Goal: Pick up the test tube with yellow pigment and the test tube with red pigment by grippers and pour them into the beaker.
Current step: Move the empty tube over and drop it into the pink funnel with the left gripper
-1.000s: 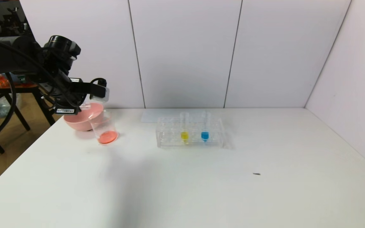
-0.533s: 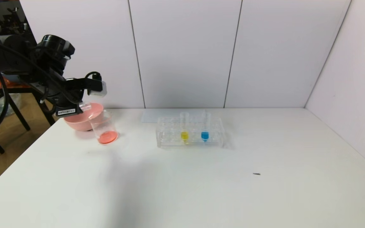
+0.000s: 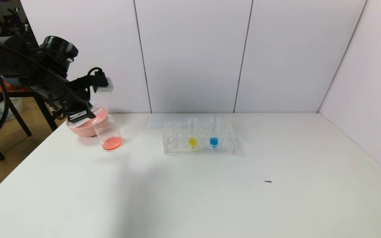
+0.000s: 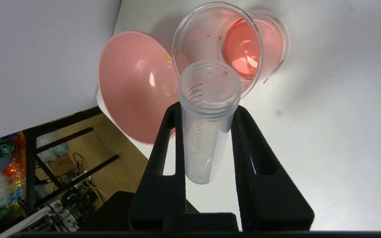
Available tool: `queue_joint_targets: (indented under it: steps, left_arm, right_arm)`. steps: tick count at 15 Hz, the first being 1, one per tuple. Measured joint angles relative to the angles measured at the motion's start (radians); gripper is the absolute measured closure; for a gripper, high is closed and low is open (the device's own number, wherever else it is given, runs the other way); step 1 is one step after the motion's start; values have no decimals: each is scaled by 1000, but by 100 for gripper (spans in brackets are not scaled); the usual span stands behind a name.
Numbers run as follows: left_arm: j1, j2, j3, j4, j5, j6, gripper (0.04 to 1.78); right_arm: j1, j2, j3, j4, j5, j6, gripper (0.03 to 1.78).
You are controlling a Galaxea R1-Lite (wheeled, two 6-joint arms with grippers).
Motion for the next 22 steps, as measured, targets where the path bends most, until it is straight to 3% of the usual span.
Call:
queue_joint_targets:
  steps: [3,9,15,22]
  left_arm:
    - [4,-9,3,-1,-40,-43,138]
    - [21,-43,11,-19,-39,-153,138]
    - [24,-80,114,-250,-47,-363,138]
    - [31,-106,169,-368,-8,-607,138]
  right_arm:
    - [0,0,0,0,0,0,11]
    - [0,0,0,0,0,0,11]
    - [0,0,0,0,0,0,11]
    - [0,0,0,0,0,0,11]
